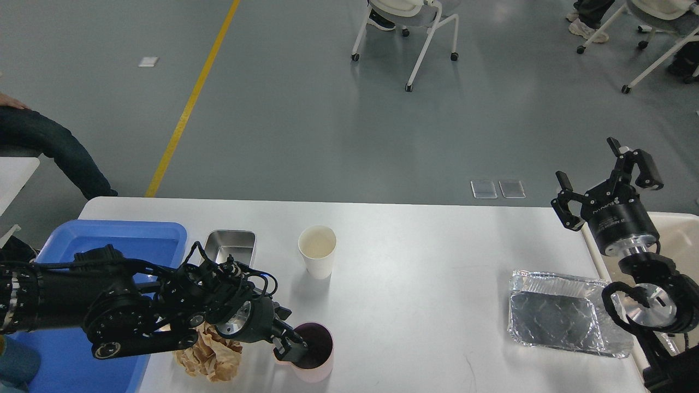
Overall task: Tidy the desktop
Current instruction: 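Grasp the pink mug with the left gripper and lift it, then lower the pink mug into the blue tray and release it, then move the left gripper back toward the small steel box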
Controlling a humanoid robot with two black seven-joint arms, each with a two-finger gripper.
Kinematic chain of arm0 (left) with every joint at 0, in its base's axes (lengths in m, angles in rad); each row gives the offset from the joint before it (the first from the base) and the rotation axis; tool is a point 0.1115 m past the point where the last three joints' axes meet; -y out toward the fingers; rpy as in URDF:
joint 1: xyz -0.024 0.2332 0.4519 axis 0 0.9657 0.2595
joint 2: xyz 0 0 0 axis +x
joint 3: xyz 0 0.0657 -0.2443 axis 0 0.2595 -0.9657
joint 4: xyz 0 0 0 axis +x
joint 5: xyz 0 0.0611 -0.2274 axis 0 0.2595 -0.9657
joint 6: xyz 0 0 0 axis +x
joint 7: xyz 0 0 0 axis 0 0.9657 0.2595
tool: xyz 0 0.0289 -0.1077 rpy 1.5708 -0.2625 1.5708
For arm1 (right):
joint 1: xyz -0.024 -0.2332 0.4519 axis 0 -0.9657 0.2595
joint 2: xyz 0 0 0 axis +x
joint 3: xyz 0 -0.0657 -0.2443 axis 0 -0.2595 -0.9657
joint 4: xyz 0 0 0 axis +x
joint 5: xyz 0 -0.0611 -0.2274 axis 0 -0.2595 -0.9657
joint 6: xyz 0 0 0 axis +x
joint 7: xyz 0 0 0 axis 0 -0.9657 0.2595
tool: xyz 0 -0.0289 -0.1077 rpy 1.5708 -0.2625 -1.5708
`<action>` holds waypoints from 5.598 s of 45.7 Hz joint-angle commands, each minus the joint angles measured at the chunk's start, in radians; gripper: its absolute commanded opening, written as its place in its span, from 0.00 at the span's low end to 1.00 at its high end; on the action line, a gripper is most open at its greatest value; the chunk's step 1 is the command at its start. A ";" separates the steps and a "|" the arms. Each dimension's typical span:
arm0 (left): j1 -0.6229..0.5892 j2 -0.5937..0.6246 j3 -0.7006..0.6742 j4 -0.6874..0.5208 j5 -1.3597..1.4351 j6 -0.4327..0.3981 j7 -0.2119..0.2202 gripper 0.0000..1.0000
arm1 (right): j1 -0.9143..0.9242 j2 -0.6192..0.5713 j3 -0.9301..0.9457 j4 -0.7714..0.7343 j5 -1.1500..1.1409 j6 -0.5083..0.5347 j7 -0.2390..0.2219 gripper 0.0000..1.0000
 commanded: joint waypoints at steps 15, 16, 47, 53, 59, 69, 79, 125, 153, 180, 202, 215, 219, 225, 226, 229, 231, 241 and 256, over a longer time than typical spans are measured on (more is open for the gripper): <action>-0.003 -0.037 0.029 0.041 -0.010 -0.004 -0.008 0.00 | 0.000 0.003 0.005 0.005 0.001 0.000 0.000 1.00; -0.003 -0.037 0.027 0.041 -0.014 -0.004 -0.014 0.00 | 0.000 0.005 0.003 0.006 0.000 0.000 0.000 1.00; -0.362 0.093 -0.028 -0.083 -0.237 -0.100 -0.050 0.00 | 0.011 0.002 -0.006 0.008 0.000 0.000 -0.002 1.00; -0.504 0.190 -0.030 -0.153 -0.280 -0.174 -0.053 0.00 | 0.003 0.006 -0.006 0.008 0.000 0.000 -0.002 1.00; -0.613 0.294 -0.042 -0.204 -0.294 -0.257 -0.053 0.00 | 0.003 0.009 -0.008 0.009 0.000 0.000 -0.002 1.00; -0.659 0.466 -0.103 -0.244 -0.291 -0.367 -0.047 0.00 | 0.008 0.011 -0.009 0.009 0.001 -0.005 -0.002 1.00; -0.617 0.621 -0.079 -0.241 -0.280 -0.373 -0.039 0.01 | 0.008 0.009 -0.014 0.011 0.001 -0.009 -0.002 1.00; 0.103 0.840 -0.077 -0.098 0.010 -0.010 -0.051 0.02 | 0.003 0.003 -0.026 0.011 0.000 -0.009 -0.002 1.00; 0.263 0.745 -0.088 0.006 0.001 0.070 -0.065 0.68 | 0.002 0.002 -0.025 0.009 0.000 -0.009 -0.002 1.00; 0.238 0.925 -0.298 -0.258 0.002 0.081 -0.158 0.85 | 0.009 0.011 -0.029 0.009 0.000 -0.009 -0.002 1.00; 0.252 1.107 -0.410 -0.442 0.004 0.231 -0.165 0.85 | 0.017 0.014 -0.057 0.011 0.000 -0.029 -0.003 1.00; 0.238 1.139 -0.457 -0.442 0.002 0.257 -0.220 0.85 | 0.017 0.011 -0.060 0.012 0.000 -0.029 -0.003 1.00; 0.238 1.130 -0.471 -0.443 0.001 0.275 -0.217 0.85 | 0.017 0.009 -0.060 0.012 0.000 -0.029 -0.002 1.00; 0.238 1.130 -0.471 -0.442 0.001 0.289 -0.214 0.85 | 0.014 0.005 -0.060 0.011 0.000 -0.029 -0.003 1.00; 0.238 1.132 -0.471 -0.442 0.001 0.289 -0.212 0.85 | 0.014 0.003 -0.060 0.011 0.000 -0.029 -0.003 1.00; 0.238 1.130 -0.471 -0.442 -0.001 0.288 -0.212 0.85 | 0.014 0.005 -0.060 0.011 0.000 -0.029 -0.003 1.00; 0.240 1.130 -0.470 -0.442 -0.001 0.286 -0.208 0.85 | 0.014 0.006 -0.060 0.012 0.000 -0.029 -0.002 1.00; 0.249 1.081 -0.468 -0.428 -0.027 0.277 -0.194 0.97 | 0.011 0.003 -0.060 0.011 0.000 -0.029 -0.002 1.00; 0.278 0.839 -0.455 -0.191 -0.231 0.182 -0.171 0.97 | 0.008 0.005 -0.060 0.014 0.000 -0.029 -0.002 1.00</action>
